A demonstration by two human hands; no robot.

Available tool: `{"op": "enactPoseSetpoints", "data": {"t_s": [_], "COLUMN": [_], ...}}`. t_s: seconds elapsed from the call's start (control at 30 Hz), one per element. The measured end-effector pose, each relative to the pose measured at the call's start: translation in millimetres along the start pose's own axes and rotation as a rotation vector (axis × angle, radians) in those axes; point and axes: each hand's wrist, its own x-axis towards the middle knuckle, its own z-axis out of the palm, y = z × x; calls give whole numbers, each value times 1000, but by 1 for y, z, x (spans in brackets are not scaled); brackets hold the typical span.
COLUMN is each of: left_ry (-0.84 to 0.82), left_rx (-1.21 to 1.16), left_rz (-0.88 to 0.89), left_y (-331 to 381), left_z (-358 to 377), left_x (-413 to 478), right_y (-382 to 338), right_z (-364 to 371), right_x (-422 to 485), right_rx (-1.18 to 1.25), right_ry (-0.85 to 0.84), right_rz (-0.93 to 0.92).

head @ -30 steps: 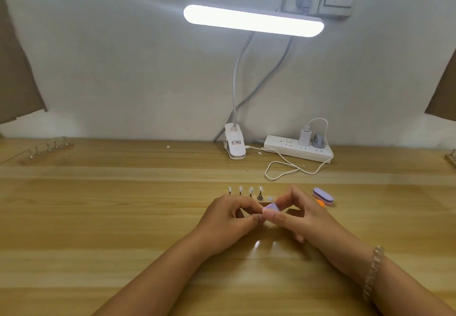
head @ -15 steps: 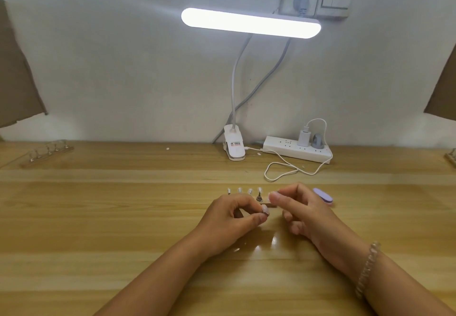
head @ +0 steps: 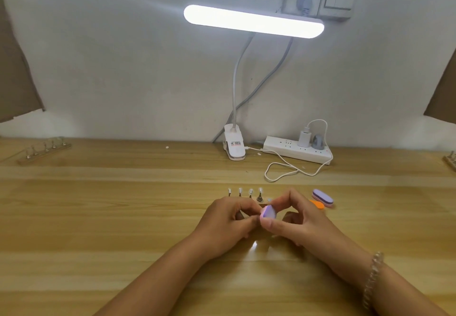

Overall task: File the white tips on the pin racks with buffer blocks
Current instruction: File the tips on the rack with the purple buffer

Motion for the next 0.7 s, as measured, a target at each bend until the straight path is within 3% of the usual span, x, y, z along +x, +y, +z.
{"op": "enactPoseSetpoints", "data": {"t_s": [0.17,0.3,0.43,0.57,0.7], "left_ry": [-7,-9,41,7,40], "left_rx": [26,41,-30,-53,-81], "left_rz": [17,24,20,11,-14], "left_y": [0,0,0,1,2], "left_z": [2,1,0,-1,0], "left_x": [0,0,1,0,2], "right_y": [0,0,0,1,1], "right_z": [2,1,1,-1,-6], "right_x": [9,5,8,5,11], "right_rx": [-18,-19,4,3,265], "right_ry": [132,5,110,25,117], "right_rz": [7,-2,19,2,85]}}
